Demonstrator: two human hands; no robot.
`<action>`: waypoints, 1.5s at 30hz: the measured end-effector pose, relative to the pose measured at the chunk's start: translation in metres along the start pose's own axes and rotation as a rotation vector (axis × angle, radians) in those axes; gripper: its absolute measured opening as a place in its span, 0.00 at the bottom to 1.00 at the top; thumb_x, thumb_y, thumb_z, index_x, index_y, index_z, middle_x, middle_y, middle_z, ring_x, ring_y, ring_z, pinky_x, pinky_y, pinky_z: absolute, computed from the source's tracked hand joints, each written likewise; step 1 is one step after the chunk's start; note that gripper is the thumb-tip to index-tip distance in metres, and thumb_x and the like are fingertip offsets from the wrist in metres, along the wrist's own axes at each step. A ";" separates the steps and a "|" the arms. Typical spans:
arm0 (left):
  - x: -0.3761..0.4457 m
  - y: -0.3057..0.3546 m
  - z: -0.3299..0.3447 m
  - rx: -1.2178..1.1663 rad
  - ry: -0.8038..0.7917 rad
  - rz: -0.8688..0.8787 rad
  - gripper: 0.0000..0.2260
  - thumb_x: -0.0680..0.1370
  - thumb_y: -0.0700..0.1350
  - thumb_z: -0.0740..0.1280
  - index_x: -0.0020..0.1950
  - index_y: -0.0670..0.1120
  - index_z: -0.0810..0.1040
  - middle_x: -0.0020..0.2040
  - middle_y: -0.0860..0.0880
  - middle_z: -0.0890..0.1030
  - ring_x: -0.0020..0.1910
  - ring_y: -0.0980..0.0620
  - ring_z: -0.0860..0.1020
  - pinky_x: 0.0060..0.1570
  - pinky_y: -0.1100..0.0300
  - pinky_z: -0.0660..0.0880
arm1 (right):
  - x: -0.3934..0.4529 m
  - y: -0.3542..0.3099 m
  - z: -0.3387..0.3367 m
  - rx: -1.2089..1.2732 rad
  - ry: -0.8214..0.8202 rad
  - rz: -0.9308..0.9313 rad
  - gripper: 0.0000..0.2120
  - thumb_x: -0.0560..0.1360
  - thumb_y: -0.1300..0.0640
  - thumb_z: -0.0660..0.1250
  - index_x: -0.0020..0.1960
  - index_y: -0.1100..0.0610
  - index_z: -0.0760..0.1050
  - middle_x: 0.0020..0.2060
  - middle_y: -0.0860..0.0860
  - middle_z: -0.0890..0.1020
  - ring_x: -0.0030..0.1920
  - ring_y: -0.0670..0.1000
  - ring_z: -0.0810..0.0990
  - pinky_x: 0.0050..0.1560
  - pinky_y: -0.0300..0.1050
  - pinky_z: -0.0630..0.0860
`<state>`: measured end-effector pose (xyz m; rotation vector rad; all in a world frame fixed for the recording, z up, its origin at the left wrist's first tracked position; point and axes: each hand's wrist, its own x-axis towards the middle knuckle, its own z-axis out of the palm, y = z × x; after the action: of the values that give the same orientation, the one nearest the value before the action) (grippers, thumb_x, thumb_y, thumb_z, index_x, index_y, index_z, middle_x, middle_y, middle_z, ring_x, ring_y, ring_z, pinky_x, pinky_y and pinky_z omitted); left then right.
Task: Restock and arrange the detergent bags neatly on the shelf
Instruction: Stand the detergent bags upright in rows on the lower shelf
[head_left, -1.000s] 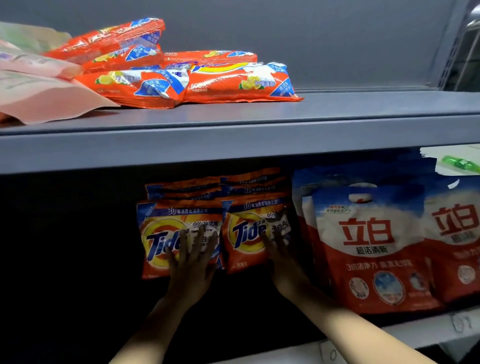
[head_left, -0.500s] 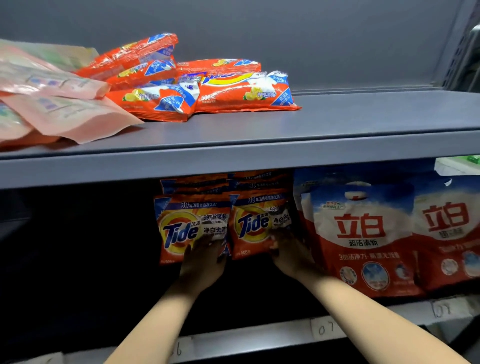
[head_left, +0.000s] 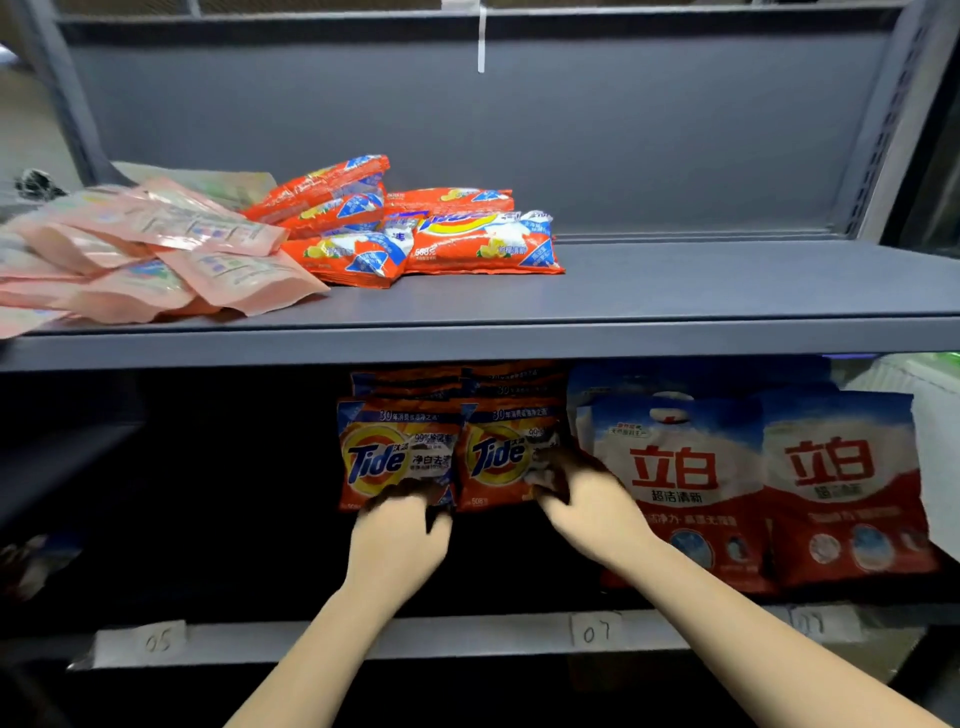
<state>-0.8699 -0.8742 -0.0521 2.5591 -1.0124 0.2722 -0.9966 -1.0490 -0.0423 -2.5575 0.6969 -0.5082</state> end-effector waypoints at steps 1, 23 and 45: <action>-0.007 0.005 -0.010 0.019 0.050 0.004 0.14 0.79 0.54 0.58 0.55 0.48 0.77 0.48 0.52 0.79 0.48 0.52 0.77 0.51 0.58 0.72 | -0.008 -0.006 -0.010 -0.009 0.028 -0.019 0.18 0.75 0.49 0.62 0.64 0.51 0.72 0.55 0.53 0.81 0.53 0.55 0.79 0.52 0.49 0.77; 0.086 0.025 -0.212 -0.252 0.415 -0.029 0.12 0.75 0.48 0.63 0.57 0.46 0.76 0.57 0.46 0.78 0.56 0.44 0.75 0.55 0.48 0.73 | 0.041 -0.118 -0.169 0.201 0.427 -0.195 0.08 0.75 0.51 0.64 0.45 0.52 0.79 0.39 0.44 0.82 0.44 0.51 0.80 0.49 0.50 0.77; 0.217 -0.027 -0.200 0.270 -0.032 -0.331 0.38 0.74 0.72 0.42 0.76 0.50 0.57 0.73 0.40 0.63 0.71 0.39 0.62 0.68 0.49 0.58 | 0.180 -0.122 -0.162 0.633 0.137 0.396 0.17 0.73 0.59 0.71 0.58 0.61 0.68 0.54 0.53 0.74 0.51 0.53 0.71 0.49 0.42 0.66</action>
<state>-0.7029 -0.9085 0.1901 2.9289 -0.5778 0.2930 -0.8776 -1.1033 0.1951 -1.7594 0.8930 -0.6452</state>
